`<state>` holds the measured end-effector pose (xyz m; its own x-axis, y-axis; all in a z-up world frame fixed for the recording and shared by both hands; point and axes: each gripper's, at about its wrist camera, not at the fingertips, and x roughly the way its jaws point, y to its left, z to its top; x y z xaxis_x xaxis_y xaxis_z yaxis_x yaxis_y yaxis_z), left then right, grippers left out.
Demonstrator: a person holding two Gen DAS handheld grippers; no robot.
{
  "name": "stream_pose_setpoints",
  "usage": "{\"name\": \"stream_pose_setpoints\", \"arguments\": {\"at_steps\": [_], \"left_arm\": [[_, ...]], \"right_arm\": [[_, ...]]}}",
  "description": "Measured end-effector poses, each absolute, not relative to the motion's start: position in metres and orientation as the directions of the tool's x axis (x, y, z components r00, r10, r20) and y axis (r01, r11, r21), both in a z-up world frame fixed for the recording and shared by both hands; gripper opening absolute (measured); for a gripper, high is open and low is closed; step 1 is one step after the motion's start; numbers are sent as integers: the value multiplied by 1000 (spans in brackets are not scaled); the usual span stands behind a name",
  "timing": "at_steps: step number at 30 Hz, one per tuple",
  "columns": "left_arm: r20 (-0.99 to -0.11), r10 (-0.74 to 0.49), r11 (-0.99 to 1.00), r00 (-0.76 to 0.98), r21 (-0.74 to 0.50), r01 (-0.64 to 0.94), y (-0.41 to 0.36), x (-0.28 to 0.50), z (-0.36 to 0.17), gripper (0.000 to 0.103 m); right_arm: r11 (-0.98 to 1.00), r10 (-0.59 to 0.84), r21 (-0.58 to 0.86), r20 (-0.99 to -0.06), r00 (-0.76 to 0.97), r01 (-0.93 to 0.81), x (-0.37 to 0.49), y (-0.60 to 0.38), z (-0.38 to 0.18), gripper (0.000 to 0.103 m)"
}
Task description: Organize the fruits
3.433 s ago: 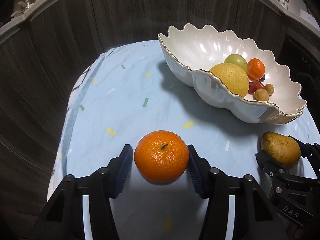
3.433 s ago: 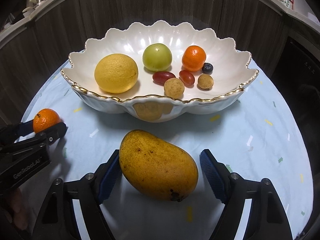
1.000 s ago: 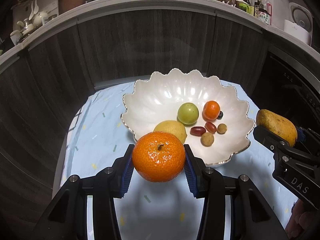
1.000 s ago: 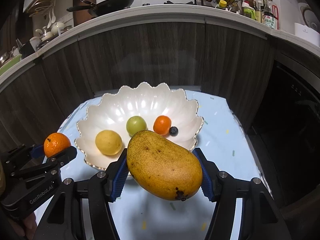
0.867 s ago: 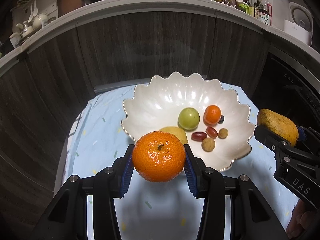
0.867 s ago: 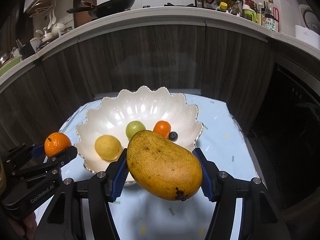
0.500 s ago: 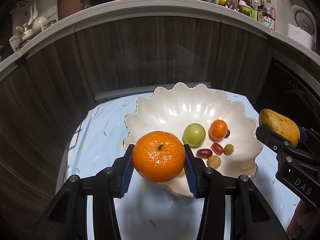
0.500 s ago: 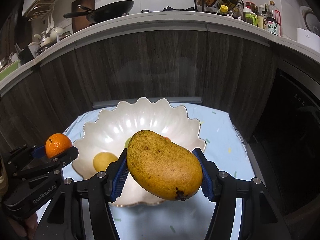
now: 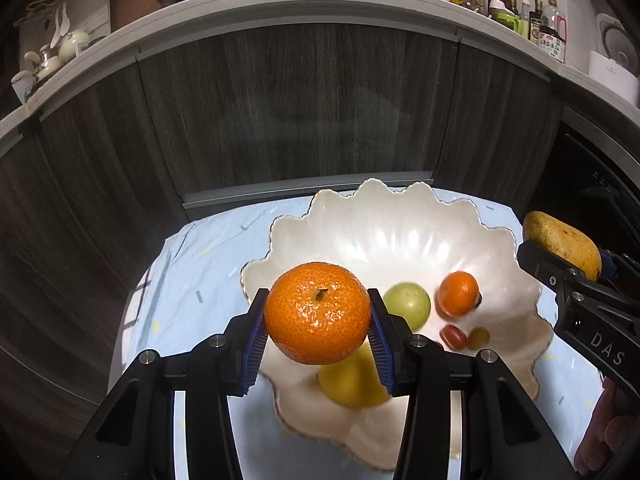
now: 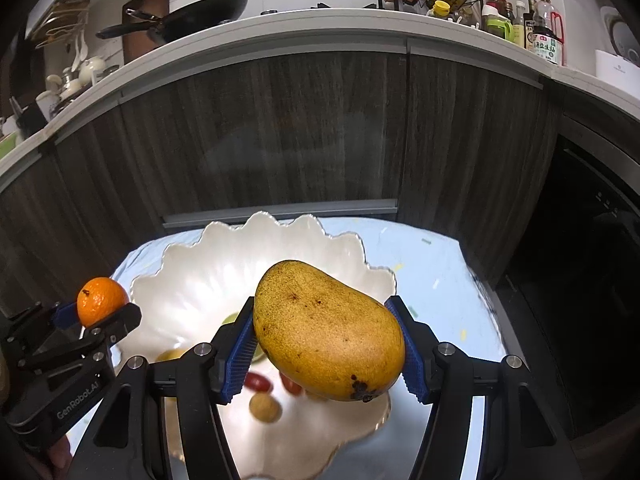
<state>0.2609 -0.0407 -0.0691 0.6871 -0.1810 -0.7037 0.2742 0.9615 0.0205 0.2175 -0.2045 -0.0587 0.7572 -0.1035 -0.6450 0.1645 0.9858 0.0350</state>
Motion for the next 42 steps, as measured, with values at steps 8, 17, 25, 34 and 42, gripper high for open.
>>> {"name": "stream_pose_setpoints", "arguments": {"at_steps": [8,17,25,34,42], "left_arm": [[-715,-177,961,677,23,276,-49,284,-76,46],[-743,-185,960,643,2,279,-54,299,-86,46],[-777,-171,961,606,3,276,-52,304,-98,49],[-748,-148,964,647,37,262,-50,298,-92,74],[-740,-148,969,656,22,244,-47,288,-83,86]], "right_arm": [[985,-104,34,-667,737,170,245,-216,-69,63],[984,-96,40,-694,713,171,266,-219,-80,63],[987,-106,10,-718,688,162,274,-213,-87,64],[986,-124,-4,-686,717,167,263,-208,-81,85],[988,-120,-6,-661,741,155,249,-202,-65,86]]}}
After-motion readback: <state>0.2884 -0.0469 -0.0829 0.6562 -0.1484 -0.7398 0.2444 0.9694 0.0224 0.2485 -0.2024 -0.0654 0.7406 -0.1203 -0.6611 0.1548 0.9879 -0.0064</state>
